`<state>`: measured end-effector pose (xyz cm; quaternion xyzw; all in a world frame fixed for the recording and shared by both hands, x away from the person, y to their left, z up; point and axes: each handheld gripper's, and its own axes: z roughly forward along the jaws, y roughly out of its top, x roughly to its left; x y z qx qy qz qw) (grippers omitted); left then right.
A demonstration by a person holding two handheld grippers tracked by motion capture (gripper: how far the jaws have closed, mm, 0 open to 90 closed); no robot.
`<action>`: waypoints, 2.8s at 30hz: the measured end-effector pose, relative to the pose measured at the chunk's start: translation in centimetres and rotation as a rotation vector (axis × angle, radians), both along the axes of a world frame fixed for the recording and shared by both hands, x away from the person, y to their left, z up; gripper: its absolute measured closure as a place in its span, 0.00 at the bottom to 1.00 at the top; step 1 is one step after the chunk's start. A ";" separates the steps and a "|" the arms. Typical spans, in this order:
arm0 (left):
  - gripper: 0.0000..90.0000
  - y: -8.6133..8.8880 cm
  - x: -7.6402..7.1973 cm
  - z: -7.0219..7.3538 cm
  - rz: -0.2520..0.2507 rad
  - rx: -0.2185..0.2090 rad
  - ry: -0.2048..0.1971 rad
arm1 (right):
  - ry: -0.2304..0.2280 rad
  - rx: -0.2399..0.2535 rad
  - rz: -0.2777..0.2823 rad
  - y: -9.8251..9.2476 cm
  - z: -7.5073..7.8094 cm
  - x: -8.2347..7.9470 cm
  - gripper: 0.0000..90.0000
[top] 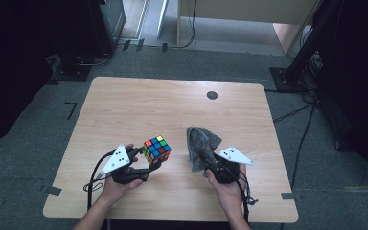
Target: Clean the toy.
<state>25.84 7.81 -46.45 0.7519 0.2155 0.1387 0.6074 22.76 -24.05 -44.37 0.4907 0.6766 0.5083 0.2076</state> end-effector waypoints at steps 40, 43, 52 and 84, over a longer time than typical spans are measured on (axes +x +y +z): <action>0.38 -3.0 -2.3 0.0 -0.083 0.154 -0.143 | -0.092 0.041 0.234 4.6 5.4 -3.7 0.75; 0.38 -3.2 -2.6 0.1 -0.078 0.164 -0.153 | -0.099 -0.027 0.280 6.1 5.2 -4.1 0.74; 0.38 -2.9 -2.5 0.2 -0.077 0.155 -0.161 | -0.044 0.019 0.126 3.1 4.5 -2.6 0.75; 0.38 -2.9 -2.4 0.1 -0.060 0.167 -0.163 | -0.120 0.040 0.193 4.2 4.9 -3.5 0.74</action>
